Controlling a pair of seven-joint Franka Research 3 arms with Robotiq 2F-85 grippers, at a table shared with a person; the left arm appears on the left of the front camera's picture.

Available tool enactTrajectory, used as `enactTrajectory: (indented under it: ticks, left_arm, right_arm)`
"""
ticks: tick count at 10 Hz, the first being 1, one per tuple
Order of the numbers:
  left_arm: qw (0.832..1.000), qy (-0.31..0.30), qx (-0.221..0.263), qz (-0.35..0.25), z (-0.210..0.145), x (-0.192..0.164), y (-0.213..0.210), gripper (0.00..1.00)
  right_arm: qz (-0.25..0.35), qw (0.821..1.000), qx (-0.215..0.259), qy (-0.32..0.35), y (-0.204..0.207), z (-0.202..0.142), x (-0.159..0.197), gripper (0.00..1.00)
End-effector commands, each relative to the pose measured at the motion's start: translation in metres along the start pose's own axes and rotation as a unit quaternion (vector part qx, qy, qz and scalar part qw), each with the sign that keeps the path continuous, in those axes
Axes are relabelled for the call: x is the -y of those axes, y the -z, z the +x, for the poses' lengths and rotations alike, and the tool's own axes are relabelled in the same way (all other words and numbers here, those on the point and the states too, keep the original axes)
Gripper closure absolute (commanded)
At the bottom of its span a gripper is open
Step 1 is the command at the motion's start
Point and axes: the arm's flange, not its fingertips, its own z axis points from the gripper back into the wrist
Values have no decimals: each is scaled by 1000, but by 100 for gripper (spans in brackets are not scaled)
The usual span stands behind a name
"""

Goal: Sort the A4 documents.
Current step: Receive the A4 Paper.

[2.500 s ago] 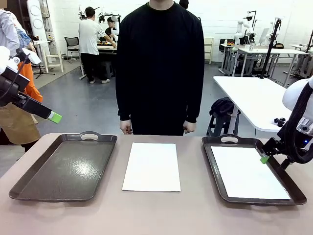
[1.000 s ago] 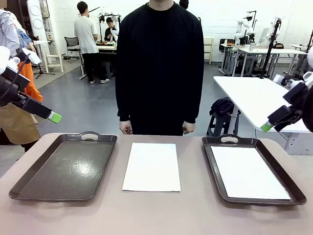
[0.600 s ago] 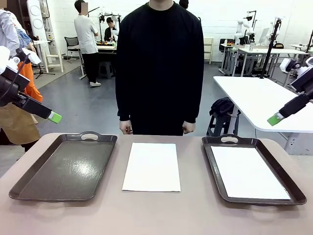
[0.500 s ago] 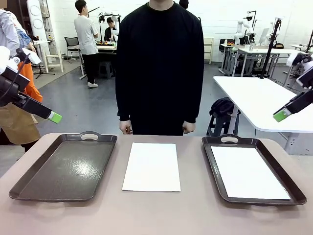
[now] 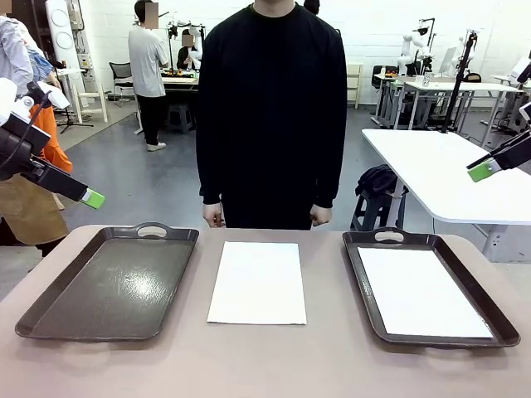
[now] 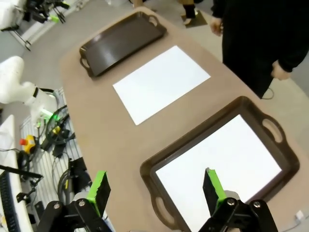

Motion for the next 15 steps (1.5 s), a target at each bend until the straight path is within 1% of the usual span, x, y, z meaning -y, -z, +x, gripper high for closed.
enactTrajectory:
  ticks: [1, 4, 5, 15]
  left_arm:
    - [1000, 5, 3, -8, -1, -1, 0, 0]
    - [1000, 5, 3, -8, -1, -1, 0, 0]
    - [1000, 5, 3, -8, -1, -1, 0, 0]
    - [1000, 5, 3, -8, -1, -1, 0, 0]
  right_arm:
    - [-8, 1000, 18, 8, 9, -7, 5, 0]
    - [-11, 999, 11, 31, 9, -11, 12, 0]
    - [-4, 1000, 3, 14, 6, -8, 8, 0]
    - [-4, 1000, 3, 14, 6, -8, 8, 0]
